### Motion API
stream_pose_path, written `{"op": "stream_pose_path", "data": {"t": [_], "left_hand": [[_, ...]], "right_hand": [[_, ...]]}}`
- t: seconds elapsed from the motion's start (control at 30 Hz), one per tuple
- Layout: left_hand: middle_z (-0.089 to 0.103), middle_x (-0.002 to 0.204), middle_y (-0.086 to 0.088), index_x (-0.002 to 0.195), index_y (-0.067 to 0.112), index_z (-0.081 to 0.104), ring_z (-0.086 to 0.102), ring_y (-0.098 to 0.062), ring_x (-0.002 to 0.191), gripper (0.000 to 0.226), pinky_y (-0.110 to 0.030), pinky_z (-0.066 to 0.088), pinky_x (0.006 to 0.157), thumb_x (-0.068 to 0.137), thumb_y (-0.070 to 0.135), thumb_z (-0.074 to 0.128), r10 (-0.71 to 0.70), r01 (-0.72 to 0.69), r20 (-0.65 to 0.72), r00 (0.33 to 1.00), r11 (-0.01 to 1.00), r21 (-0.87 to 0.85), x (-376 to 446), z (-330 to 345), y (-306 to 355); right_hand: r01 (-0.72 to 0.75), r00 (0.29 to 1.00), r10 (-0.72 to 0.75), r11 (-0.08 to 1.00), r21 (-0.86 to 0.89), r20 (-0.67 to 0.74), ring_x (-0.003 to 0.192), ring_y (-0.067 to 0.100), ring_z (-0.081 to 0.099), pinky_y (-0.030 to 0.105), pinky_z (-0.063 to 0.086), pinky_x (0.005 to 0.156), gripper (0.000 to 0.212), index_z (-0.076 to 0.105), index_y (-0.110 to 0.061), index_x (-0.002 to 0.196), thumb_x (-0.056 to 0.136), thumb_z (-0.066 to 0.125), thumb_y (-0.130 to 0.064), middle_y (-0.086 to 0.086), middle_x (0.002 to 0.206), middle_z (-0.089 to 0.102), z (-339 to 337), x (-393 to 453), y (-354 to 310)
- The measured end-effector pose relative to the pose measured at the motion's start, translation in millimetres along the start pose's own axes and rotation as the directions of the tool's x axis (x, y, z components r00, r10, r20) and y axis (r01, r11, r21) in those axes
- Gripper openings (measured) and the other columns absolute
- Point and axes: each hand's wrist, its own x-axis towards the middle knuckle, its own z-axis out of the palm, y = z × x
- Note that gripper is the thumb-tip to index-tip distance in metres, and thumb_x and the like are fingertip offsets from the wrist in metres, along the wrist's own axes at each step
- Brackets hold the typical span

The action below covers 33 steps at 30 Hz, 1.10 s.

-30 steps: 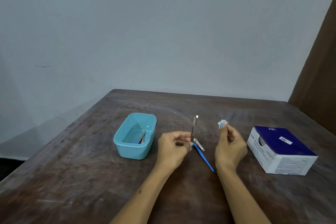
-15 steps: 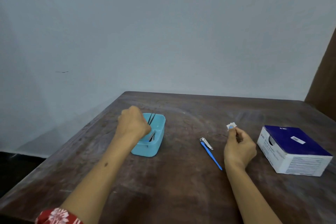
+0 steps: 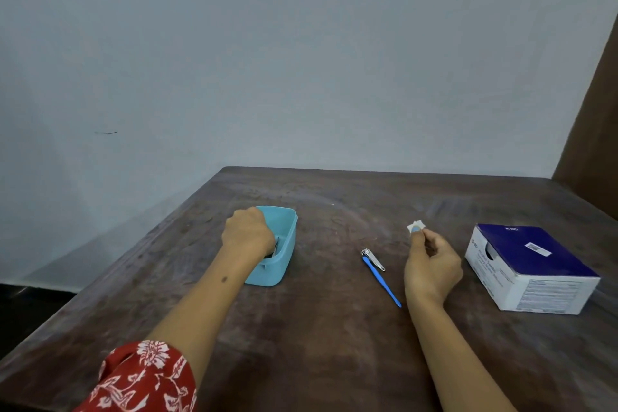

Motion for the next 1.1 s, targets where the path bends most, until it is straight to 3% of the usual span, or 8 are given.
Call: {"op": "stream_pose_path", "data": {"t": [0.1, 0.23, 0.4, 0.53, 0.67, 0.77, 0.9, 1.1], "left_hand": [[0.047, 0.071, -0.004, 0.086, 0.005, 0.05, 0.053, -0.018, 0.071, 0.011, -0.026, 0.045, 0.059, 0.082, 0.01, 0.06, 0.017, -0.017, 0.005, 1.0, 0.999, 0.03, -3, 0, 2], [0.061, 0.106, -0.014, 0.1, 0.002, 0.057, 0.06, -0.029, 0.101, 0.02, -0.032, 0.047, 0.071, 0.08, -0.001, 0.061, 0.12, -0.1, -0.171, 0.978, 0.987, 0.123, -18, -10, 14], [0.059, 0.11, -0.018, 0.1, 0.0, 0.056, 0.057, -0.034, 0.106, 0.018, -0.036, 0.048, 0.08, 0.082, -0.005, 0.053, 0.238, -0.217, -0.267, 0.934, 0.97, 0.105, -50, -19, 41], [0.058, 0.114, -0.017, 0.103, 0.003, 0.056, 0.056, -0.034, 0.108, 0.02, -0.037, 0.047, 0.082, 0.087, 0.014, 0.059, 0.351, -0.358, -0.157, 0.923, 0.933, -0.018, -77, 11, 68], [0.06, 0.114, -0.011, 0.105, 0.008, 0.059, 0.057, -0.028, 0.109, 0.037, -0.034, 0.048, 0.081, 0.08, 0.033, 0.072, 0.334, -0.329, 0.03, 0.942, 0.938, -0.111, -85, 47, 90], [0.057, 0.118, -0.009, 0.108, 0.01, 0.056, 0.055, -0.027, 0.112, 0.041, -0.033, 0.048, 0.085, 0.077, 0.032, 0.073, 0.297, -0.286, 0.064, 0.953, 0.949, -0.133, -81, 62, 94], [0.055, 0.122, -0.011, 0.112, 0.009, 0.055, 0.053, -0.028, 0.115, 0.038, -0.034, 0.048, 0.088, 0.079, 0.02, 0.069, 0.258, -0.247, 0.074, 0.963, 0.96, -0.133, -71, 64, 95], [0.061, 0.112, -0.011, 0.104, 0.007, 0.058, 0.058, -0.026, 0.107, 0.025, -0.031, 0.048, 0.079, 0.083, 0.017, 0.066, 0.268, -0.262, 0.105, 0.958, 0.963, -0.066, -55, 54, 76]], "right_hand": [[-0.008, 1.0, 0.008, 1.0, -0.001, -0.001, 0.081, 0.013, 0.057, 0.029, 0.046, 0.078, 0.021, 0.071, -0.009, 0.1, 0.088, 0.063, -0.024, 0.0, 0.085, 0.063, 0, 0, -1], [-0.016, 1.0, 0.016, 1.0, 0.007, 0.0, 0.078, 0.012, 0.056, 0.03, 0.046, 0.076, 0.02, 0.071, -0.01, 0.099, 0.088, 0.063, -0.024, 0.001, 0.084, 0.064, 0, 0, -1], [-0.027, 1.0, 0.027, 1.0, 0.012, 0.005, 0.077, 0.01, 0.056, 0.029, 0.046, 0.074, 0.019, 0.071, -0.011, 0.1, 0.088, 0.063, -0.024, -0.003, 0.082, 0.062, 0, -1, -2], [-0.031, 1.0, 0.031, 0.999, 0.026, 0.002, 0.07, 0.008, 0.055, 0.029, 0.046, 0.073, 0.019, 0.071, -0.01, 0.097, 0.087, 0.063, -0.024, -0.005, 0.075, 0.059, 0, -1, -1], [-0.042, 0.999, 0.04, 0.997, 0.072, 0.028, 0.07, 0.01, 0.061, 0.04, 0.053, 0.081, 0.012, 0.073, -0.017, 0.092, 0.082, 0.068, -0.024, -0.009, 0.07, 0.063, -1, -1, -2], [-0.041, 0.998, 0.033, 0.992, 0.122, 0.061, 0.07, 0.016, 0.066, 0.042, 0.055, 0.079, 0.008, 0.072, -0.026, 0.083, 0.081, 0.068, -0.019, -0.011, 0.068, 0.065, 0, -2, 0], [-0.052, 0.995, 0.038, 0.987, 0.152, 0.088, 0.072, 0.023, 0.068, 0.041, 0.056, 0.077, 0.023, 0.065, -0.034, 0.073, 0.081, 0.066, -0.012, -0.011, 0.068, 0.066, 2, 1, 1], [-0.072, 0.991, 0.052, 0.983, 0.168, 0.12, 0.073, 0.023, 0.068, 0.033, 0.054, 0.074, 0.013, 0.07, -0.02, 0.079, 0.081, 0.065, -0.008, -0.006, 0.071, 0.068, 9, 6, 5]]}}
